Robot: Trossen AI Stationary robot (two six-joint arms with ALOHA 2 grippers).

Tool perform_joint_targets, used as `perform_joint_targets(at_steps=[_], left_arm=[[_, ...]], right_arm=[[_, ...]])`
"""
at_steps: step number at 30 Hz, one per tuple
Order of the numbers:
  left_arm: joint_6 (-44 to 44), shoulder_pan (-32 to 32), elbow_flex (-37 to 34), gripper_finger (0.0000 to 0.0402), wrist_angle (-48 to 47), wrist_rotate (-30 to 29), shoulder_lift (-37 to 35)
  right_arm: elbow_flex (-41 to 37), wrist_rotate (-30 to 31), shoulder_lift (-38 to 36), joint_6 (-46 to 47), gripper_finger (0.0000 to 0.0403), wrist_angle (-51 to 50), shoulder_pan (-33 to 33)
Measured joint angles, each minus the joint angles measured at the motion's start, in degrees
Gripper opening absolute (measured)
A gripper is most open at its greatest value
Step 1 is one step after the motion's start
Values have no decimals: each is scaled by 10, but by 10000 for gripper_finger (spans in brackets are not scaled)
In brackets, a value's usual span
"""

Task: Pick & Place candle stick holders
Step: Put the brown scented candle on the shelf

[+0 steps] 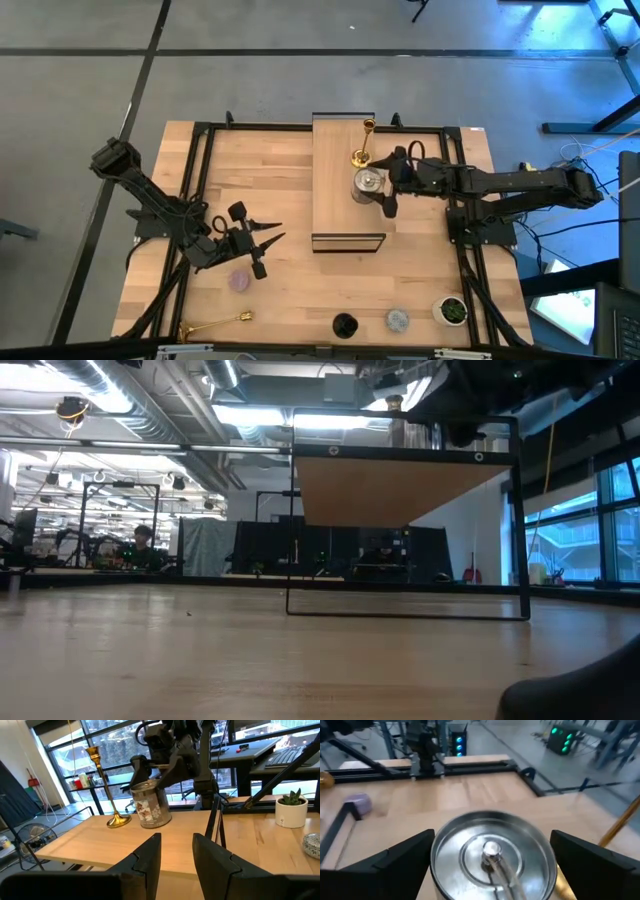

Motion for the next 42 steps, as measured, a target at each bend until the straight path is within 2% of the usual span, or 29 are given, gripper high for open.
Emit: perform_joint_targets(at_steps=[6,11,22,25,28,31,33,38,42], left_arm=[[0,0,0,106,-3,0,0],[0,0,0,106,-5,0,0],[-10,0,0,106,-21,0,0],[-10,0,0,106,-21,0,0],[-11,0,0,106,-21,0,0],[-11,0,0,106,-23,0,0],[-11,0,0,106,-26,0,0],[-29,0,0,91,-61,-1,0],[-66,0,0,58,-114,-19,0]], right_arm=[[0,2,-8,-33,399,49,4],[0,-24,-26,-24,399,36,5],[0,-240,-106,55,399,-21,55],[0,-243,-118,66,399,-42,82],[0,-161,-122,81,391,-112,109],[0,-51,-115,114,354,-165,129],[0,-19,-107,127,311,-174,140],[0,-19,-92,144,169,-177,150],[0,-23,-81,150,36,-183,150]])
